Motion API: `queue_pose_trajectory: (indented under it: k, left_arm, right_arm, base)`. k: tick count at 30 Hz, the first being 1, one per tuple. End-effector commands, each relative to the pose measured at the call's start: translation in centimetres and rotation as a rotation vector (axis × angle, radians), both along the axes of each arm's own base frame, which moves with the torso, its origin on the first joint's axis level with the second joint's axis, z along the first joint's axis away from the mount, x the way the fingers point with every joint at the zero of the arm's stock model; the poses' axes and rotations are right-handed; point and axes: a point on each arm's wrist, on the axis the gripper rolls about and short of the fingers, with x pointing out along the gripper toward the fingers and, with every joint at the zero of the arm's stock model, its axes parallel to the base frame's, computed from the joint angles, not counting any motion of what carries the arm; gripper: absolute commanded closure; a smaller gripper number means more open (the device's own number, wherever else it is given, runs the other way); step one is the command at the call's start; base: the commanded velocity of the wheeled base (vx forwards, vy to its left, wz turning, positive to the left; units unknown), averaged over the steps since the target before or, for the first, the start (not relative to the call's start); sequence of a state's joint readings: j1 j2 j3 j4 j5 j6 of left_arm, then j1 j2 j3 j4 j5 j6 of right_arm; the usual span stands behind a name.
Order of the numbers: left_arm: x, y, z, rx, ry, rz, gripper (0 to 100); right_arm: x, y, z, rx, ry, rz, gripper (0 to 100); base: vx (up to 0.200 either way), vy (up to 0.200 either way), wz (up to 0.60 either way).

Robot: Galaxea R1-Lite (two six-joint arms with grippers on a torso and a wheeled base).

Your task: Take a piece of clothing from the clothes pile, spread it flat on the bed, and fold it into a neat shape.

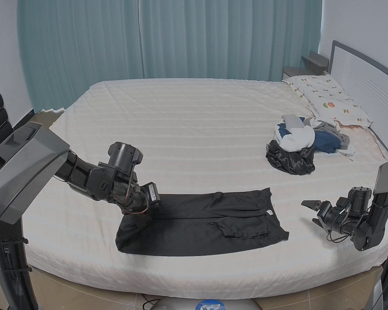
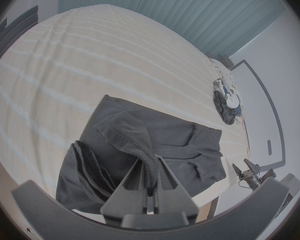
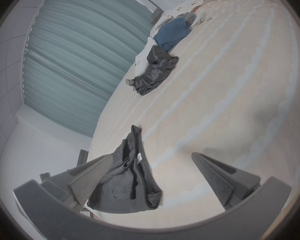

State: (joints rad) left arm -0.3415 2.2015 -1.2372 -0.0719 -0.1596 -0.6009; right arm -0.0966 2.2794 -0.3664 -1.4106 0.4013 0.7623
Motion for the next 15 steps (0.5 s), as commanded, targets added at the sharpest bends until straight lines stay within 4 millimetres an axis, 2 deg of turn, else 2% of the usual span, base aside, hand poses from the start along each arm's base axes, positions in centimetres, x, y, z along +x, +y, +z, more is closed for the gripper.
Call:
queue_pose_trajectory:
  k: [1,2,4,5,7,9,15]
  left_arm:
    - [0.0,-3.1,1.8,-0.019,-0.015,-0.025,100]
    - [0.1,-4.7,3.0,-0.033,-0.003,-0.014,100]
    - [0.2,-5.6,3.3,-0.04,0.017,-0.009,100]
    - [0.2,-6.3,3.3,-0.04,0.034,-0.014,100]
    - [0.2,-6.5,3.3,-0.038,0.037,-0.015,100]
    - [0.4,-8.1,2.8,-0.022,0.074,-0.036,100]
    - [0.9,-10.0,2.4,-0.061,0.096,-0.011,100]
  right_arm:
    - [-0.1,0.0,0.1,0.0,-0.001,0.0,0]
    - [-0.1,0.1,0.0,0.0,0.001,0.002,0]
    - [-0.1,0.1,0.0,0.0,0.001,0.002,0]
    - [-0.1,0.1,0.1,0.0,0.001,0.002,0]
    - [-0.1,0.1,0.1,0.0,0.001,0.002,0]
    - [-0.1,0.1,0.2,0.0,-0.002,0.002,0]
    - [-0.2,0.2,0.2,0.0,-0.002,0.005,0]
  base:
    - [0.0,-0.2,0.0]
    - [0.0,-0.2,0.0]
    - [0.0,-0.2,0.0]
    - [0.0,-0.2,0.0]
    - [0.0,-0.2,0.0]
    - [0.0,-0.2,0.0]
    - [0.0,-0.2,0.0]
